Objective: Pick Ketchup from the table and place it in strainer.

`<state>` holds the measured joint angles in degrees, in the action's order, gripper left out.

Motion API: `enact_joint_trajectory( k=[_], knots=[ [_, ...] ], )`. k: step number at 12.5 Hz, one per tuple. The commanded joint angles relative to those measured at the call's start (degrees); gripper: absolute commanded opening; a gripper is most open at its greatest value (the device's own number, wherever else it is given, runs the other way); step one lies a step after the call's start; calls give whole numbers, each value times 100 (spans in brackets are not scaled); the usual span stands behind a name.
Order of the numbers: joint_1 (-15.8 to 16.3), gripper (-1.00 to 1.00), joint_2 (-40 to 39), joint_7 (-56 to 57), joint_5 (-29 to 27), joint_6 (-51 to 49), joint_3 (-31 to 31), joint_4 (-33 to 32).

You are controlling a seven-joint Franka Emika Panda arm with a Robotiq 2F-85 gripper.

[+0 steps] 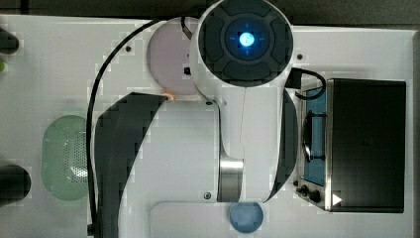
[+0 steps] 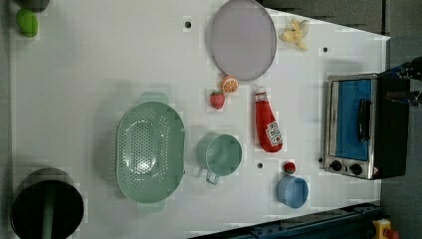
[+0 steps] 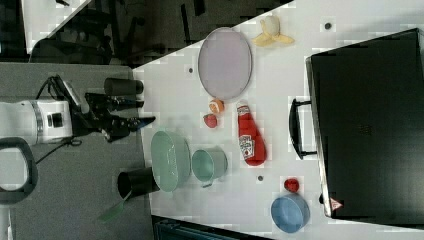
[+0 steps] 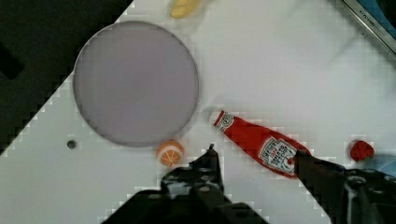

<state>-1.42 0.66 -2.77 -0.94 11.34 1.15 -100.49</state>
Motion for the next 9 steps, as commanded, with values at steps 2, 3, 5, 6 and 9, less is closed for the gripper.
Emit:
enact_joint_trajectory(
  k=[2, 3, 5, 6, 9],
  knots=[
    [-599, 81, 1626, 50, 13, -997, 347, -892],
    [-599, 100, 1589, 51, 13, -996, 358, -918],
    [-595, 100, 1460, 59, 13, -994, 390, -1058],
    [-594, 100, 1369, 59, 13, -987, 415, -1163],
    [-589, 100, 994, 150, 13, -568, 507, -1523]
  ],
)
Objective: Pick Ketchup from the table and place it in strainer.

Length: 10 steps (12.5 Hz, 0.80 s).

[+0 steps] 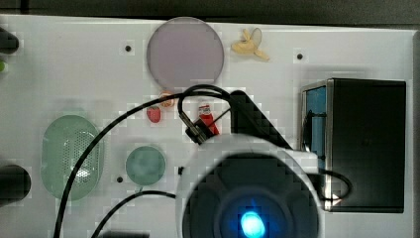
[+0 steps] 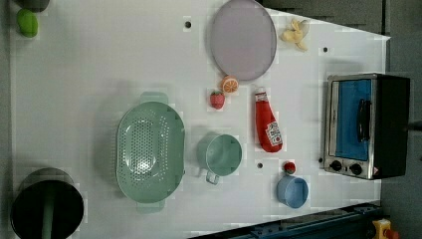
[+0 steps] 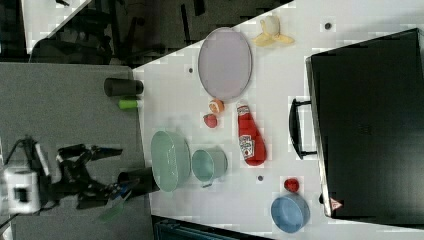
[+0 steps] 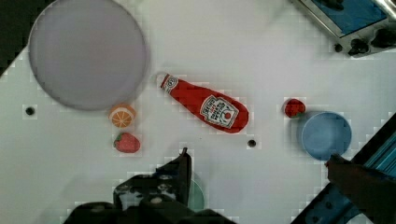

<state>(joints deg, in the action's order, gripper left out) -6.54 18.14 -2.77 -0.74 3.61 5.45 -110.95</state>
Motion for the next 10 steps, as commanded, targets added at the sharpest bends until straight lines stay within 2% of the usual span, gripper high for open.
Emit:
enact_joint_trajectory(
  k=[1, 10],
  knots=[
    [-76, 100, -899, 406, -7, 475, 110, -597],
    [-84, 100, -1933, 5450, -3, 3141, 150, -1724]
  ],
)
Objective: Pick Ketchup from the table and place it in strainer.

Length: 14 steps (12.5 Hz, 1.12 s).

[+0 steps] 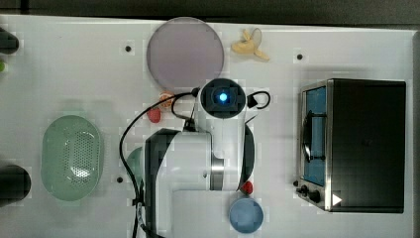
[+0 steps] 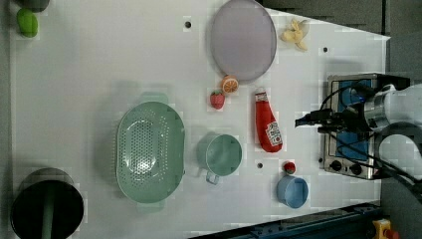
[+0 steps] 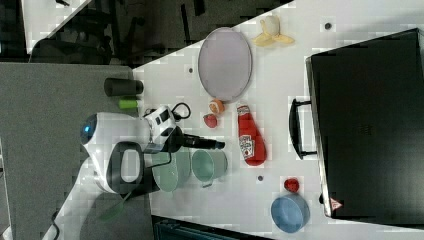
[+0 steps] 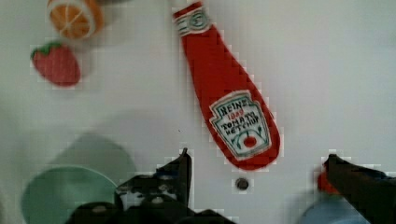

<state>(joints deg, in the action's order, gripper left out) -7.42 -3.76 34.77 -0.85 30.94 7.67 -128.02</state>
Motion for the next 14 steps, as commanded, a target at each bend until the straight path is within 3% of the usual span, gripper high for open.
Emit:
enact_joint_trajectory(
  k=[1, 6, 14],
  knots=[
    [3, 100, 187, 2023, 8, 698, -75, -161],
    [0, 100, -277, 2209, 10, 1716, -114, -833],
    [5, 100, -1456, 2211, 34, 3352, -136, -1136]
  ],
)
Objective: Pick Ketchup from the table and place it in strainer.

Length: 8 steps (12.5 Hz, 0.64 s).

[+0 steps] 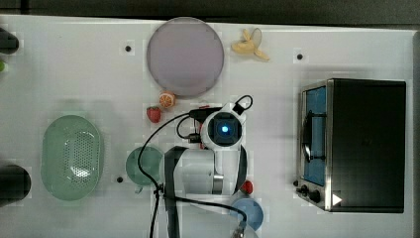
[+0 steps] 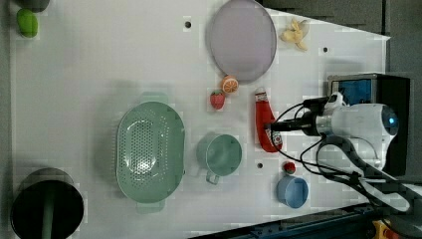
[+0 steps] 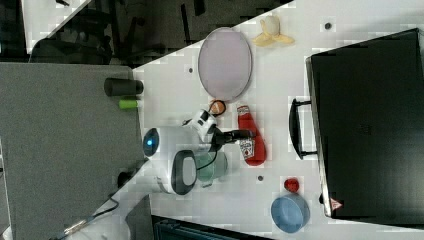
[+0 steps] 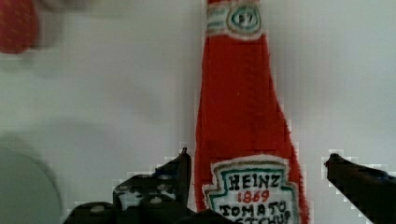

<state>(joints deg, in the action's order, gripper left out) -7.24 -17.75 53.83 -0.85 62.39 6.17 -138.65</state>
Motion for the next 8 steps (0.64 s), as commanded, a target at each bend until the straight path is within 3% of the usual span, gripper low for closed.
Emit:
enact_joint_trajectory(
  k=[1, 2, 5, 8],
  knots=[
    [-13, 100, -175, 304, 34, 317, 1, -73],
    [-13, 92, -267, 305, 34, 391, -4, -82],
    [-13, 26, -283, 304, 33, 467, 5, -32],
    [-18, 26, 81, 280, 30, 346, -9, -55]
  ],
)
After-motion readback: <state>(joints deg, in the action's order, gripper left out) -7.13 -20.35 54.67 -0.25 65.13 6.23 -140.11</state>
